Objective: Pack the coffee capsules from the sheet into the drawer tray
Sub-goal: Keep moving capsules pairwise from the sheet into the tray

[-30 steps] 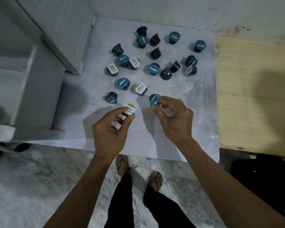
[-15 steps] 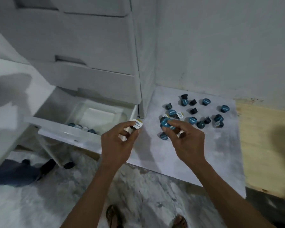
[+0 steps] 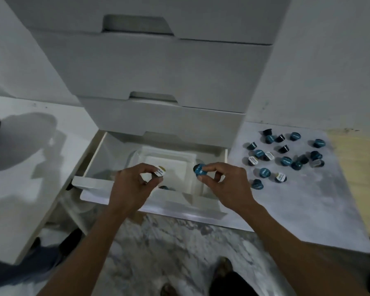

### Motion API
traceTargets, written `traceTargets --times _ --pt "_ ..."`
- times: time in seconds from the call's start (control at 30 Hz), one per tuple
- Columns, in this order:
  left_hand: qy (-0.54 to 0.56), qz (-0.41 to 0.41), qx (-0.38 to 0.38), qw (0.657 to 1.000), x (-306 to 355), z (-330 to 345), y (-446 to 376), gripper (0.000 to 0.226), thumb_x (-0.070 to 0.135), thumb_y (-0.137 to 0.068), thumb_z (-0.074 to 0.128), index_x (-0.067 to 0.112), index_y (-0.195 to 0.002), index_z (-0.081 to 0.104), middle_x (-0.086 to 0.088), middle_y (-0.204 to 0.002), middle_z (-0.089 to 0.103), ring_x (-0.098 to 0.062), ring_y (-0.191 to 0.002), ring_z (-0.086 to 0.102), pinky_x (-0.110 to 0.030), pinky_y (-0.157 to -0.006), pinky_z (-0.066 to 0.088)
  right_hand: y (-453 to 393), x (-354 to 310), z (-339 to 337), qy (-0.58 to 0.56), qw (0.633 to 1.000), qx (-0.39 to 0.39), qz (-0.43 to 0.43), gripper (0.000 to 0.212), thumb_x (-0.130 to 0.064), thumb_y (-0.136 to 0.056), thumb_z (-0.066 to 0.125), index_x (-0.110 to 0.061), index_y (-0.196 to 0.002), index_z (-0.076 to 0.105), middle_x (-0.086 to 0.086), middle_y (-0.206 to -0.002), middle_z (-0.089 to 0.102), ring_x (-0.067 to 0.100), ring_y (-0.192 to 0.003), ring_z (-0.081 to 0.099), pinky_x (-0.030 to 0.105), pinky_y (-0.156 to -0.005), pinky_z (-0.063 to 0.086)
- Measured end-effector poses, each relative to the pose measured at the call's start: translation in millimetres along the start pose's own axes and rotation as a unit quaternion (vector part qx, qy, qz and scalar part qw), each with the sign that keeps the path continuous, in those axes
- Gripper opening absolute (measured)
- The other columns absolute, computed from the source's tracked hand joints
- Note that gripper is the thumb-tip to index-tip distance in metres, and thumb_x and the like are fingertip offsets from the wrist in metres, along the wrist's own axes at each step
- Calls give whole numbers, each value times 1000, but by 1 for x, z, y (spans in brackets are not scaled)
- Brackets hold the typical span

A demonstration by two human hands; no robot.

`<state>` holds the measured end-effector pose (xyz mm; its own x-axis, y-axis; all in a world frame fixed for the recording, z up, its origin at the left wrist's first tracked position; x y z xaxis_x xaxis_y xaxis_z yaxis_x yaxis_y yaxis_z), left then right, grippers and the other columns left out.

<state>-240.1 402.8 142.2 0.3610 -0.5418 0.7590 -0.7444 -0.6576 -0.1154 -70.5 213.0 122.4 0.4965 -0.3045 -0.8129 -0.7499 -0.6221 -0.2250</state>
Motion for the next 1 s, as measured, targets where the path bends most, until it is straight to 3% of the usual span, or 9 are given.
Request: traceTargets --times 0.1,0.17,0.23,0.33,0.43,0.53,0.73,0.9,1.0 --pt "-12 12 -50 999 -16 13 -23 11 24 -76 82 28 -80 72 33 -77 67 -3 -46 61 -9 -56 45 -10 12 25 57 996 -55 28 19 -31 -75 83 -22 -90 76 -5 -75 70 11 -57 56 33 -58 53" --pt "-17 18 -82 996 -27 27 -33 12 18 -76 83 24 -79 73 35 -73 64 12 -51 58 -2 -56 39 -17 21 40 81 992 -87 35 17 -31 -76 82 -22 -89 75 -8 -74 66 9 -57 53 27 -57 49" --pt "-27 15 -111 993 -41 41 -42 10 16 -76 83 18 -81 74 24 -79 69 18 -53 54 0 -55 37 -25 29 54 112 986 -116 40 15 -30 -77 80 -24 -90 75 -8 -77 66 6 -61 49 20 -57 40" --pt "-30 0 -163 986 -59 57 -60 11 20 -77 82 19 -85 75 12 -88 75 12 -61 60 -6 -61 42 -34 40 74 145 974 -165 55 16 -31 -80 76 -25 -95 74 -4 -91 73 6 -66 48 19 -58 36" --pt "-64 -7 -204 977 -76 73 -79 13 30 -74 83 27 -83 74 17 -86 74 5 -81 67 -25 -75 56 -40 48 90 196 953 -223 58 21 -35 -84 71 -26 -102 72 0 -100 72 15 -81 61 27 -66 47" --pt "-75 -4 -250 965 -86 89 -93 14 28 -71 85 29 -77 72 16 -82 73 1 -82 68 -36 -77 59 -44 57 103 236 936 -256 48 21 -37 -84 68 -27 -103 71 1 -103 72 20 -91 63 32 -73 52" --pt "-121 5 -335 934 -99 112 -107 13 27 -71 84 28 -79 73 14 -84 73 -5 -79 66 -38 -75 57 -50 67 120 267 910 -313 57 17 -37 -84 66 -30 -99 68 3 -100 70 22 -93 63 37 -75 53" --pt "-107 -12 -360 927 -108 121 -114 16 28 -66 87 28 -76 74 14 -82 73 -4 -77 65 -38 -74 57 -54 69 125 272 903 -330 47 15 -40 -86 64 -32 -98 69 2 -96 69 21 -92 62 36 -74 51" --pt "-88 -38 -369 924 -111 123 -114 19 25 -64 89 26 -75 74 12 -81 72 0 -66 61 -38 -73 57 -53 68 127 281 899 -335 41 16 -40 -86 65 -30 -98 69 2 -94 68 20 -90 62 34 -71 50"
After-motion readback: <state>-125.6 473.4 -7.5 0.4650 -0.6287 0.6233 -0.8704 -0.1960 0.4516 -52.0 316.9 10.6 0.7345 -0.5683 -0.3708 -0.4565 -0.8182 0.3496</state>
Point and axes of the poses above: each hand's wrist, its own y-axis away from the middle knuckle, its own z-axis out of the palm, x = y × z, the point moved 4 cm from there along -y, towards the middle knuckle
